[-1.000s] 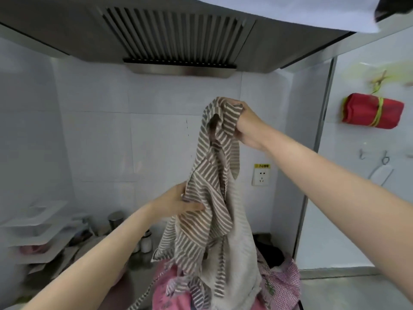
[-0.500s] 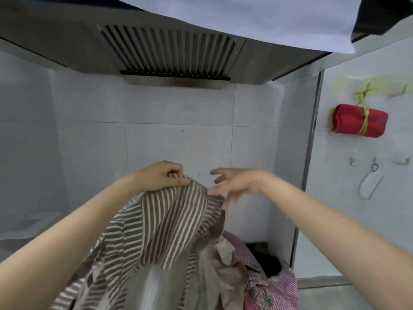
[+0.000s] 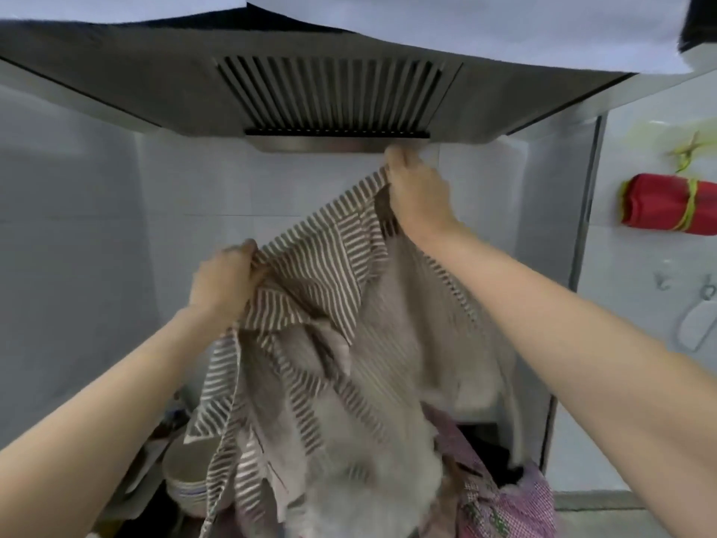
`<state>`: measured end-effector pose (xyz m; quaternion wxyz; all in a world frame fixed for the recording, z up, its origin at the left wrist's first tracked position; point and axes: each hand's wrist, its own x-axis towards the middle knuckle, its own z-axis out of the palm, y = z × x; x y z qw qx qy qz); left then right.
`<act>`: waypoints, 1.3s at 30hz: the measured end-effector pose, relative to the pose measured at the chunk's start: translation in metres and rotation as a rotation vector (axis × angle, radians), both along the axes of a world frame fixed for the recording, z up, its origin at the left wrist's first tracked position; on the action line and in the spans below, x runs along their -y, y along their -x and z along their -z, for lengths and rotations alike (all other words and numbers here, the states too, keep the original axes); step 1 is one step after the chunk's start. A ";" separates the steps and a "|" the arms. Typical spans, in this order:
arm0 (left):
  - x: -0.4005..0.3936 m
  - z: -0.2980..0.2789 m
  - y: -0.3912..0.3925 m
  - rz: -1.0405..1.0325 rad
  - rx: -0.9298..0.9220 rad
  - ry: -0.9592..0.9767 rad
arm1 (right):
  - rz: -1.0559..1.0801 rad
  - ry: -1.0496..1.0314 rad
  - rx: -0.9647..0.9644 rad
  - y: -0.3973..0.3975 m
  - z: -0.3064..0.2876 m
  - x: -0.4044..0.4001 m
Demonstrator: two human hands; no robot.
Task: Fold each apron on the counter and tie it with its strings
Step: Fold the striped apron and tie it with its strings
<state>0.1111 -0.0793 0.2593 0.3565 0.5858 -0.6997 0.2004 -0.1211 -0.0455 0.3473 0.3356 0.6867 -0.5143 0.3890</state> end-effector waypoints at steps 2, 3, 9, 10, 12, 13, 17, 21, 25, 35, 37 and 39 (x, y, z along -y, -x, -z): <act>-0.005 -0.007 -0.006 -0.079 -0.035 0.242 | -0.055 0.129 0.076 0.017 -0.006 -0.001; -0.003 -0.006 -0.012 -0.082 -0.055 0.275 | -0.056 0.151 0.121 0.027 -0.002 -0.001; 0.014 0.071 -0.030 0.157 0.389 -0.713 | 0.153 -1.190 -0.011 0.088 0.076 -0.002; 0.017 0.077 -0.028 0.150 0.407 -0.719 | 0.173 -1.141 0.005 0.091 0.081 0.001; 0.021 0.074 -0.022 0.072 0.430 -0.679 | 0.178 -0.935 0.056 0.092 0.086 0.008; 0.023 0.071 -0.020 0.031 0.410 -0.643 | 0.180 -0.839 0.100 0.095 0.088 0.012; 0.013 0.051 -0.016 -0.154 0.271 -0.439 | 0.210 -0.614 0.286 0.106 0.088 0.020; 0.001 0.023 -0.016 -0.199 0.298 -0.177 | 0.252 -0.507 0.268 0.108 0.081 0.011; -0.006 -0.001 -0.022 -0.188 0.311 -0.165 | 0.300 -0.911 0.127 0.113 0.076 -0.001; -0.006 -0.022 -0.022 -0.116 -0.426 -0.300 | 0.212 -1.431 0.119 0.084 0.073 -0.028; -0.005 -0.027 -0.017 0.138 -0.895 -0.390 | 0.237 -1.062 0.133 0.085 0.079 -0.015; -0.003 -0.026 -0.016 0.302 -1.182 -0.405 | 0.293 -0.582 0.218 0.081 0.088 -0.011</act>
